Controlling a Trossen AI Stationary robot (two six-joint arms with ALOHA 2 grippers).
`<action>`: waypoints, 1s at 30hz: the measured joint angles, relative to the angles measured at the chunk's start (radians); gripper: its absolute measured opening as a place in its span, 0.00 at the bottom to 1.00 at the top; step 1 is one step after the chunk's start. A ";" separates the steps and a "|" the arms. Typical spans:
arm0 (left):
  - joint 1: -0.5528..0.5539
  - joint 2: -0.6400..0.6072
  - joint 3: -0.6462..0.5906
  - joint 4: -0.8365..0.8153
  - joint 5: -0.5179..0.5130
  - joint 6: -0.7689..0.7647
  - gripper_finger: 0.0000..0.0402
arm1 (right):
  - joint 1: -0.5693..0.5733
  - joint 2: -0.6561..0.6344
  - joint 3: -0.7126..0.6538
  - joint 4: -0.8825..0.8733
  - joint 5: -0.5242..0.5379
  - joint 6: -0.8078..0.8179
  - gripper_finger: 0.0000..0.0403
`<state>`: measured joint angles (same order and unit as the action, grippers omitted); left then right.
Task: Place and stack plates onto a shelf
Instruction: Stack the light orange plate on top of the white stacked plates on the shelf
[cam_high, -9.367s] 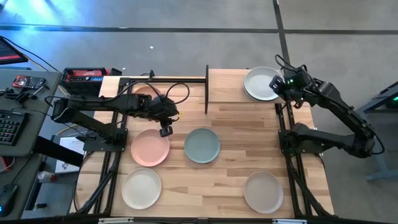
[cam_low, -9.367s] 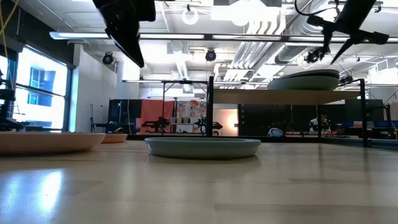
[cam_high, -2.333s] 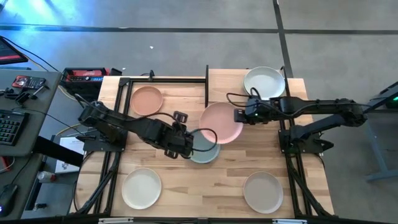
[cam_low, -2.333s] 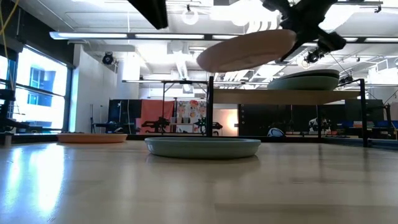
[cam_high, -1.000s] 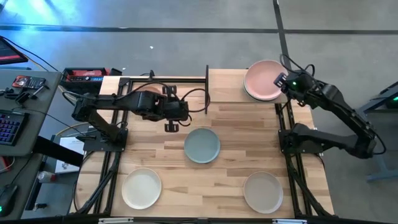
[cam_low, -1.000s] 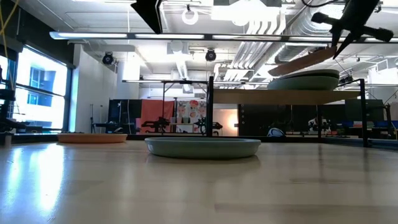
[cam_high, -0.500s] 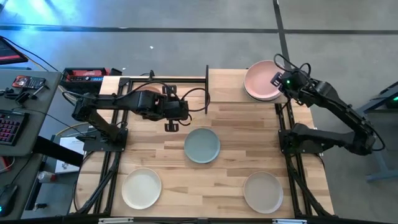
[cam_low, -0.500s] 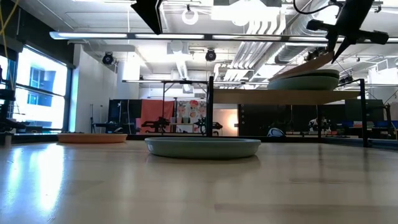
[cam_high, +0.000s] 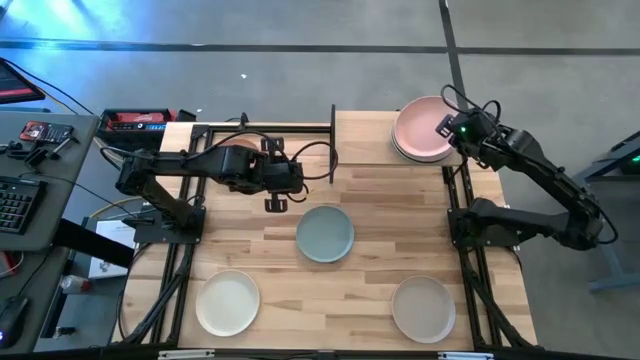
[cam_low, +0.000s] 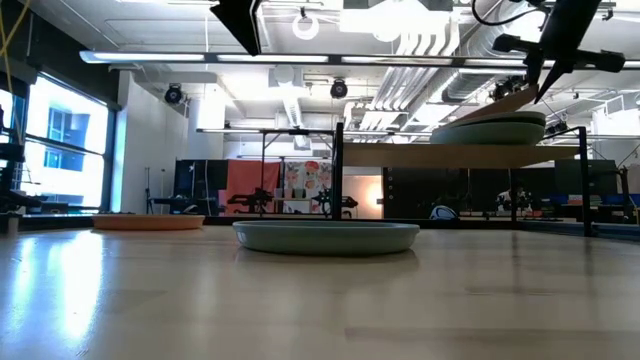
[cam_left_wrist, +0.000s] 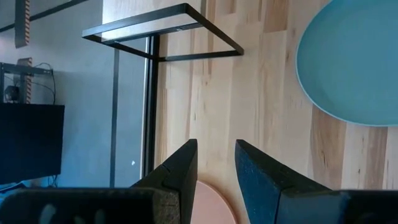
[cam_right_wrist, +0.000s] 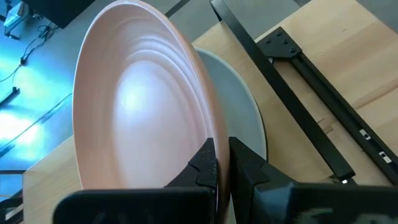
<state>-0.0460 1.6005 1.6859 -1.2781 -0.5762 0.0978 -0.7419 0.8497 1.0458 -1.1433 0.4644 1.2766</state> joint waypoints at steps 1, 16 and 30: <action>0.000 0.000 0.000 0.000 0.000 0.000 0.24 | 0.000 0.000 0.000 0.001 -0.002 -0.001 0.00; 0.000 0.000 0.000 0.000 0.002 -0.017 0.24 | 0.000 0.002 0.000 0.000 -0.012 -0.003 0.00; 0.000 0.000 0.000 0.000 0.043 -0.027 0.24 | 0.000 0.001 0.000 0.003 -0.003 -0.026 0.00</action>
<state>-0.0460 1.6005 1.6859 -1.2781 -0.5329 0.0709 -0.7422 0.8509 1.0458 -1.1404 0.4618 1.2510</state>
